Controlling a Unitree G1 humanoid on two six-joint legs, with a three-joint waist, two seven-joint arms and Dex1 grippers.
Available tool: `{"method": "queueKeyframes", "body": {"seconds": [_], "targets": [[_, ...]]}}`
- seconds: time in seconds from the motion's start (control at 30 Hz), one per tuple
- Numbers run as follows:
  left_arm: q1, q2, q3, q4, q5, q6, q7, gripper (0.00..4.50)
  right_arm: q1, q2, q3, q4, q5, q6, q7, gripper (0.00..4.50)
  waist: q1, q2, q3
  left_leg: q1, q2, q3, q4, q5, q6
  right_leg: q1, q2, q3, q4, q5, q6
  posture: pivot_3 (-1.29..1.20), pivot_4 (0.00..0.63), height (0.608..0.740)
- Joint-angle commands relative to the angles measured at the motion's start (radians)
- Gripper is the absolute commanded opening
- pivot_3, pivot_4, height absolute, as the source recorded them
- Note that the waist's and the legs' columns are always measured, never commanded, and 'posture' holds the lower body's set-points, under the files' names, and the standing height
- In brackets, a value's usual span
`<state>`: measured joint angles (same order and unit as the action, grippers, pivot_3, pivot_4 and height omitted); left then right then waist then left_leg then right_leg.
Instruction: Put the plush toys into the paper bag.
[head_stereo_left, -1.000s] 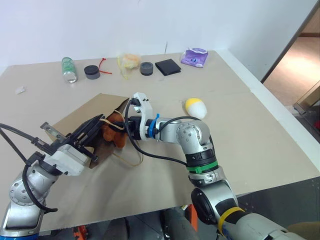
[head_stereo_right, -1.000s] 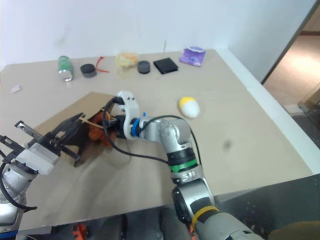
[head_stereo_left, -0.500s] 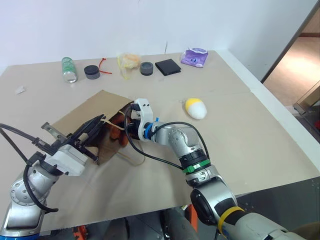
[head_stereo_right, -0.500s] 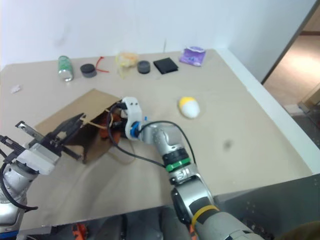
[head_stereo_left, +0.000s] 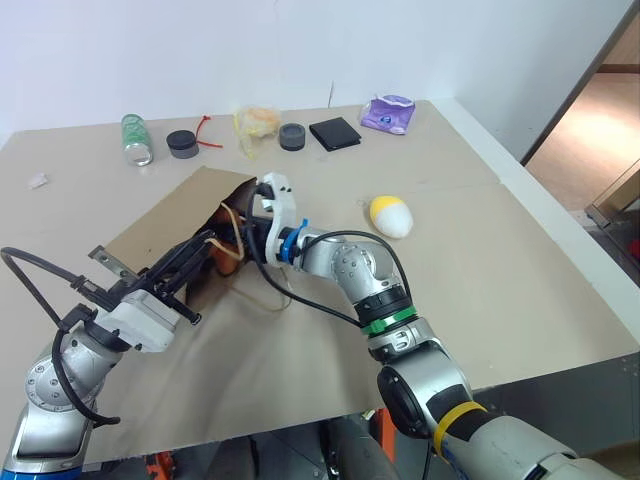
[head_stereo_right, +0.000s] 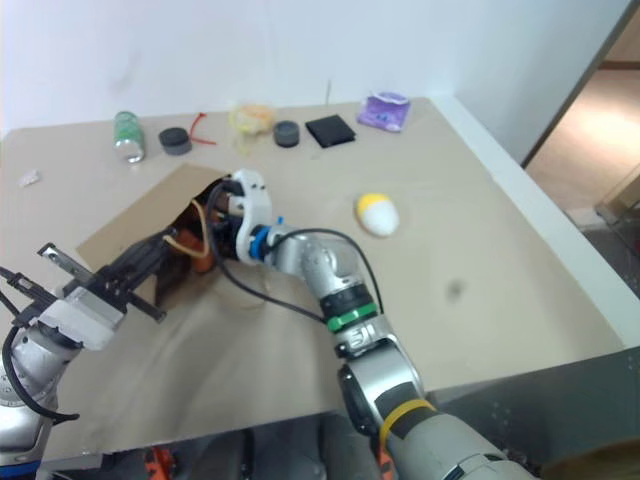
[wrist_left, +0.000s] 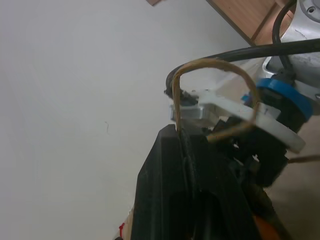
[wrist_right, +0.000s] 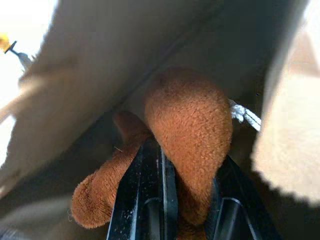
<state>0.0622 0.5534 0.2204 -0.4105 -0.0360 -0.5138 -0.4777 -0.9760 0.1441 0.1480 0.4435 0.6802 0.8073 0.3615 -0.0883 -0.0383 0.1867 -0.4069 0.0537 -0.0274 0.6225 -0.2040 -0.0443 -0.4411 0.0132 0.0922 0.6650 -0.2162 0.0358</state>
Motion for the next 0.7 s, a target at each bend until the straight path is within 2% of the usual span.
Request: {"method": "queueKeyframes", "body": {"seconds": [0.03,0.27,0.47,0.67,0.7], "targets": [[-0.015,-0.004,-0.001,-0.027,0.001,0.002,0.013,0.0,-0.049,0.22,0.014,-0.004,-0.005,-0.034,-0.022,0.32,0.0,0.0,0.0,0.0,0.0,0.0,0.0,0.0,0.0,0.0,0.0,0.0,0.0,0.0,0.0,0.0,0.15,0.74],[-0.016,-0.007,-0.007,-0.039,0.0,0.012,0.014,0.0,-0.098,0.232,-0.019,0.111,-0.055,-0.222,-0.1,0.32,0.0,0.0,0.0,0.0,0.0,0.0,0.0,0.0,0.0,0.0,0.0,0.0,0.0,0.0,0.0,0.0,0.15,0.74],[-0.019,-0.011,-0.008,-0.04,0.004,0.018,0.016,0.0,-0.093,0.225,0.015,0.118,-0.059,-0.227,-0.052,0.32,-0.001,0.0,0.0,0.0,0.0,0.0,-0.001,0.0,0.0,0.0,0.0,0.0,0.0,0.0,0.0,0.0,0.15,0.74],[-0.03,-0.01,-0.004,-0.031,0.007,0.023,0.022,0.0,-0.029,0.171,0.076,-0.015,-0.031,-0.155,0.033,3.29,-0.001,0.0,0.0,0.0,0.0,0.0,-0.001,0.0,0.0,0.0,0.0,-0.001,0.0,0.0,0.0,0.0,0.15,0.74],[-0.031,-0.01,-0.004,-0.03,0.008,0.023,0.023,0.0,-0.017,0.16,0.083,-0.036,-0.029,-0.14,0.041,3.9,-0.001,0.0,0.0,0.0,0.0,-0.001,-0.001,0.0,0.0,0.0,0.0,-0.001,0.0,0.0,0.0,0.0,0.15,0.74]]}}
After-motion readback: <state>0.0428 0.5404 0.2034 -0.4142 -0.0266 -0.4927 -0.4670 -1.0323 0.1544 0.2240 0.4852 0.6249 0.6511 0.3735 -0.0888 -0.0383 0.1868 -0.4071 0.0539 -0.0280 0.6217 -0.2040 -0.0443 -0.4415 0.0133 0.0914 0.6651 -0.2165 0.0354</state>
